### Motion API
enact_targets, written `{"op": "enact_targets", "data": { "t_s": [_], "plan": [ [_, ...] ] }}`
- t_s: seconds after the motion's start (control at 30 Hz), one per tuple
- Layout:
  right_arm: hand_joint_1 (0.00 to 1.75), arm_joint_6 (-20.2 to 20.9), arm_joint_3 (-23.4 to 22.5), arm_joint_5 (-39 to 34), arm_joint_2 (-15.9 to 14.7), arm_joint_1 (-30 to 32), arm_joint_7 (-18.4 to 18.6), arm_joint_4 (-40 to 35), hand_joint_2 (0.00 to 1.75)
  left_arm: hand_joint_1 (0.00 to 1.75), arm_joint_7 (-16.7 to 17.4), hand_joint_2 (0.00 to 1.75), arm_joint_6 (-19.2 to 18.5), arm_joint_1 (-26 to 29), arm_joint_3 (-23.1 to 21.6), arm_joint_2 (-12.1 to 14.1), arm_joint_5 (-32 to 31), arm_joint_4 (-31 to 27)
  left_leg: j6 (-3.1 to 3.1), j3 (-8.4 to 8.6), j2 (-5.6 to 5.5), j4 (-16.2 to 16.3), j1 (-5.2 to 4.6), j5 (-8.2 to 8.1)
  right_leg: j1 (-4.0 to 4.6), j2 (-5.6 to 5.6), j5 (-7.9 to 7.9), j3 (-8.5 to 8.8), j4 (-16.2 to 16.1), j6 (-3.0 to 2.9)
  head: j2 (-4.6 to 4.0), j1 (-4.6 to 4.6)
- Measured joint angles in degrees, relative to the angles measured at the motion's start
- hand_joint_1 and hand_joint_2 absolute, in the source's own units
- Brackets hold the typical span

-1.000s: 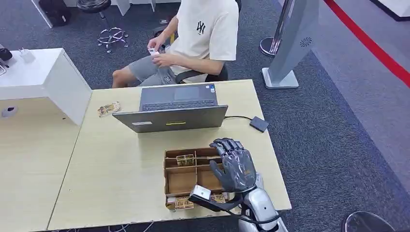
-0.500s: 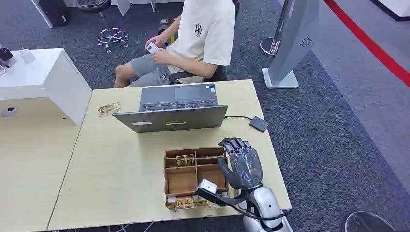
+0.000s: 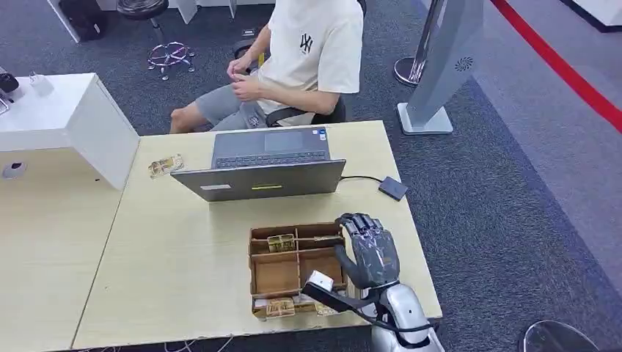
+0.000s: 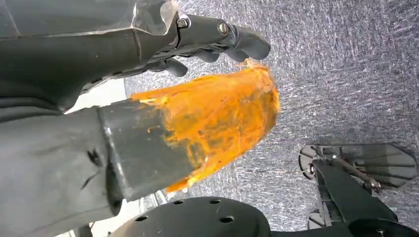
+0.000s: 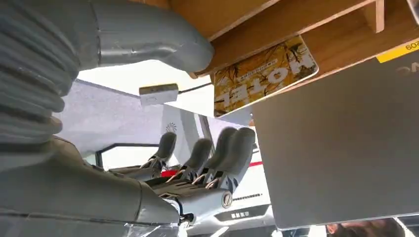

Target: Pass the card to the sensor for recognition and then transmit it.

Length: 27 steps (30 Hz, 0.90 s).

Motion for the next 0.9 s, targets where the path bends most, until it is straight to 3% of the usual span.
{"op": "enact_targets", "data": {
  "t_s": [0.07, 0.1, 0.13, 0.17, 0.2, 0.9],
  "plan": [
    [0.73, 0.0, 0.0, 0.0, 0.0, -0.16, -0.02, 0.2, 1.75, 0.0, 0.0, 0.0, 0.0, 0.01, 0.0, 0.0, 0.0, 0.0, 0.0, 0.0, 0.0, 0.0, 0.0, 0.0, 0.0, 0.0, 0.0, 0.0, 0.0, 0.0, 0.0, 0.0],
    [0.84, 0.0, -0.02, 0.0, 0.0, -0.21, 0.0, 0.33, 1.75, 0.0, 0.0, 0.0, 0.0, 0.01, 0.0, 0.0, 0.0, 0.0, 0.0, 0.0, 0.0, 0.0, 0.0, 0.0, 0.0, 0.0, 0.0, 0.0, 0.0, 0.0, 0.0, 0.0],
    [1.05, 0.0, -0.02, 0.0, 0.0, -0.21, 0.0, 0.44, 1.75, 0.0, 0.0, 0.0, 0.0, 0.0, 0.0, -0.02, 0.0, 0.0, 0.0, 0.0, 0.0, 0.0, 0.0, 0.0, 0.0, 0.0, 0.0, 0.0, 0.0, 0.0, 0.0, 0.0],
    [1.54, 0.0, 0.0, 0.0, 0.0, -0.21, -0.02, 0.53, 1.75, 0.0, 0.0, 0.0, 0.0, 0.0, 0.0, -0.02, -0.02, 0.0, 0.0, 0.0, 0.0, 0.0, 0.0, 0.0, 0.0, 0.0, 0.0, 0.0, 0.0, 0.0, 0.0, 0.0],
    [1.75, 0.0, -0.02, 0.0, 0.0, -0.21, 0.0, 0.66, 1.75, 0.0, 0.0, 0.0, 0.0, 0.01, 0.0, -0.02, -0.02, 0.0, 0.0, 0.0, 0.0, 0.0, 0.0, 0.0, 0.0, 0.0, 0.0, 0.0, 0.0, 0.0, 0.0, 0.0],
    [1.75, -0.02, -0.09, -0.83, 0.0, -0.99, -0.44, 2.69, 1.75, 0.0, -0.02, 0.0, -0.07, 0.01, 0.0, -0.02, 0.0, 0.0, 0.0, -0.01, 0.0, 0.0, 0.0, 0.0, 0.0, 0.0, 0.01, 0.0, 0.0, 0.0, 0.0, 0.0]
  ]
}}
